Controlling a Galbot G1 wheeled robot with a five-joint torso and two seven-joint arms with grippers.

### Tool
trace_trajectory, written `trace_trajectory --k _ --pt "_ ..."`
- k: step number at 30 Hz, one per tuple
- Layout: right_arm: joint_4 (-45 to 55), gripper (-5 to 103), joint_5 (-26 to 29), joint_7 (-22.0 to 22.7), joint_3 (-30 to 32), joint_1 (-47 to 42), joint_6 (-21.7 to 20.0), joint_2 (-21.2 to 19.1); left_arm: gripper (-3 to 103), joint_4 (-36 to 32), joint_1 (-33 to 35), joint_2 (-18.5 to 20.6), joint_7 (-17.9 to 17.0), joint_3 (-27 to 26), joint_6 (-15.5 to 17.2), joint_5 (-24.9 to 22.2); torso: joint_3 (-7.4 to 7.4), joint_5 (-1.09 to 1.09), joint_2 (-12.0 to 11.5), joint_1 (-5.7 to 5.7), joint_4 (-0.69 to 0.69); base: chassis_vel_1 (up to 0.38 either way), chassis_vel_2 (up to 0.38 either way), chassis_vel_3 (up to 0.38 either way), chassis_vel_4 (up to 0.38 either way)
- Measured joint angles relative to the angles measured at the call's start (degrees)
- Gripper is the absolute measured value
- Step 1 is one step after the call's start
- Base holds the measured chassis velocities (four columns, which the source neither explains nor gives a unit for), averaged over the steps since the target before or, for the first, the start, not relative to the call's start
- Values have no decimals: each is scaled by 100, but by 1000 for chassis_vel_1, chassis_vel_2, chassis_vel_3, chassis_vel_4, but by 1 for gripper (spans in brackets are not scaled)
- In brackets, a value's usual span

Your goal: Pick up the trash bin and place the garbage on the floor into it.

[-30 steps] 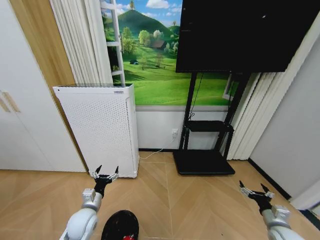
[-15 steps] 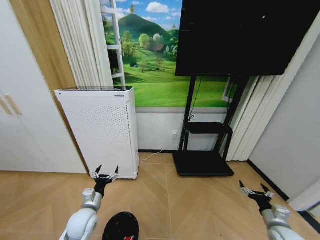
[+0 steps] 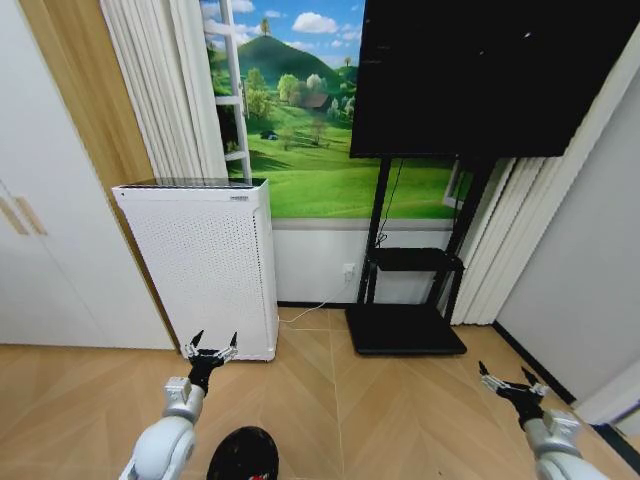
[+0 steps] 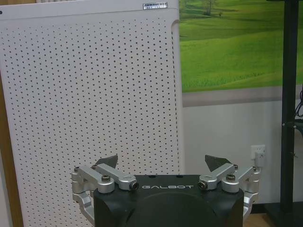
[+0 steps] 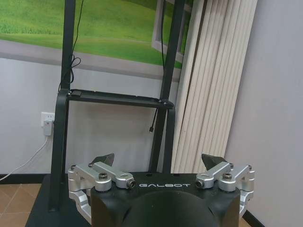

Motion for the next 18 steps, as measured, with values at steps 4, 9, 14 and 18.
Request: trace_trajectory --k 4,9,14,18 --pt "0 100 0 0 0 0 0 0 100 0 0 0 0 0 0 0 46 0 81 35 0 0 0 0 0" --pt "0 100 0 0 0 0 0 0 100 0 0 0 0 0 0 0 87 0 145 58 0 0 0 0 0" --pt "0 100 0 0 0 0 0 0 100 0 0 0 0 0 0 0 91 0 150 60 0 0 0 0 0" --pt "0 100 0 0 0 0 0 0 100 0 0 0 0 0 0 0 86 0 142 58 0 0 0 0 0"
